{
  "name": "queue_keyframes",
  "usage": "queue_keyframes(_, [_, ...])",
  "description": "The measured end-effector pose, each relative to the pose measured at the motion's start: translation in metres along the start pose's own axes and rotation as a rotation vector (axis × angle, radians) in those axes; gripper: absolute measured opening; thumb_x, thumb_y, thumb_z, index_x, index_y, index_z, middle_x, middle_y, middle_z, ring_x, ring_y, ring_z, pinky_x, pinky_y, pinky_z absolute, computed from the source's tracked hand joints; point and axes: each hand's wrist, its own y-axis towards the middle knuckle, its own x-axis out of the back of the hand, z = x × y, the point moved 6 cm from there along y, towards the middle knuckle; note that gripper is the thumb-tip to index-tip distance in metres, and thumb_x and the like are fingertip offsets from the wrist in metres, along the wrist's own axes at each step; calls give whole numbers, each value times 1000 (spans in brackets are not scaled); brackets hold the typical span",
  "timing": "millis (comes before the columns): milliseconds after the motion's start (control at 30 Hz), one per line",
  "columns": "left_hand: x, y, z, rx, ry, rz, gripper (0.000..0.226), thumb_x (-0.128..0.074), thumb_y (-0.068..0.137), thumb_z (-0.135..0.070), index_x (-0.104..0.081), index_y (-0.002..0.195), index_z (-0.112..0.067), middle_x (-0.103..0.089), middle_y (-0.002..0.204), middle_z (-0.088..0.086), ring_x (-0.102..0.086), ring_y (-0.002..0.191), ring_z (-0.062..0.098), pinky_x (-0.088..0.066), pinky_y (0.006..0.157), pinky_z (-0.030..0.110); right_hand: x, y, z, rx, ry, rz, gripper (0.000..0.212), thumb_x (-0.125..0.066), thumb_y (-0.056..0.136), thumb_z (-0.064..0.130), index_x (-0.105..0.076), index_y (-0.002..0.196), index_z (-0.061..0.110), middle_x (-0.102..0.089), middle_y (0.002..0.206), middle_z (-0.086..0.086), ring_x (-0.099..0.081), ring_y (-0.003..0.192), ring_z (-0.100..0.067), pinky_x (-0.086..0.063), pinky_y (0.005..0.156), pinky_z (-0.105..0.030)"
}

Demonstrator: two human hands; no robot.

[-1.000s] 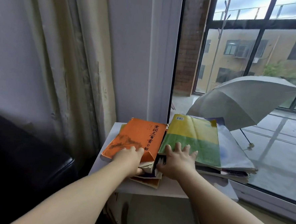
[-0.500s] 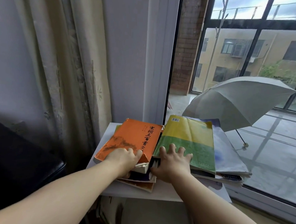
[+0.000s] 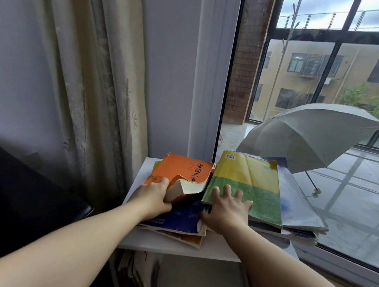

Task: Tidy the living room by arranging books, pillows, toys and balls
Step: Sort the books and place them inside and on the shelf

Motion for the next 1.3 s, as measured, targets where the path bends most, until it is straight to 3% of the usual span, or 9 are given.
queue_keyframes(167, [-4,-8,10,120,-226,-123,46,-57,89,-38,-34,124,-19,-55,123,4,-56,106,23,-45,79,30,5,5,4,-97,-7,-23,51,-43,93,19,-28,142,13,-30,134,-9,-31,123,-39,-31,101,-62])
queue_keyframes(233, [-6,-12,15,190,-353,-166,49,-59,88,-38,-35,126,-18,-53,127,4,-55,111,24,-43,80,30,5,5,4,-103,2,-22,50,-38,94,12,-27,143,12,-30,135,-9,-31,123,-39,-30,102,-63])
queue_keyframes(433, [-1,-20,21,244,-559,-223,53,-59,89,-33,-35,133,-16,-52,133,7,-53,116,26,-42,83,31,11,-2,-4,-118,154,-66,50,-36,95,16,-27,143,12,-32,139,-9,-31,126,-38,-23,108,-59])
queue_keyframes(600, [14,-29,6,158,-400,-331,50,-54,92,-35,-30,132,-15,-54,132,6,-58,111,26,-43,74,27,7,-8,-7,-89,150,-2,45,-43,95,28,-37,136,13,-31,141,-11,-29,129,-39,-19,112,-57])
queue_keyframes(700, [35,-29,4,138,-512,-445,45,-55,92,-32,-34,128,-14,-56,128,8,-60,107,28,-46,72,28,10,-10,-10,-55,130,0,41,-43,95,27,-39,134,14,-34,138,-11,-33,128,-38,-26,110,-54])
queue_keyframes(933, [73,-44,4,201,-951,-752,38,-60,90,-26,-42,119,-8,-58,120,12,-57,96,21,-49,77,32,17,-16,-12,-41,192,-110,29,-38,96,10,-45,124,8,-47,126,-12,-48,116,-33,-42,94,-41])
queue_keyframes(1033, [85,-51,5,225,-1054,-860,28,-62,89,-24,-41,104,-15,-59,116,12,-58,98,23,-50,79,34,20,-22,-13,-43,192,-186,27,-35,95,7,-47,119,7,-52,121,-11,-54,109,-30,-42,75,-34])
queue_keyframes(1133, [92,-54,9,244,-1168,-904,29,-63,89,-22,-45,108,-11,-60,116,12,-58,98,22,-49,80,35,25,-28,-16,-57,187,-230,24,-34,94,5,-50,112,6,-60,114,-11,-60,102,-30,-34,65,-29])
queue_keyframes(1300, [92,-58,4,96,-953,-933,33,-62,89,-25,-44,110,-7,-59,109,6,-58,92,16,-47,69,20,21,-26,-11,-43,154,-188,23,-36,96,10,-52,112,8,-61,114,-10,-58,104,-29,-35,65,-29])
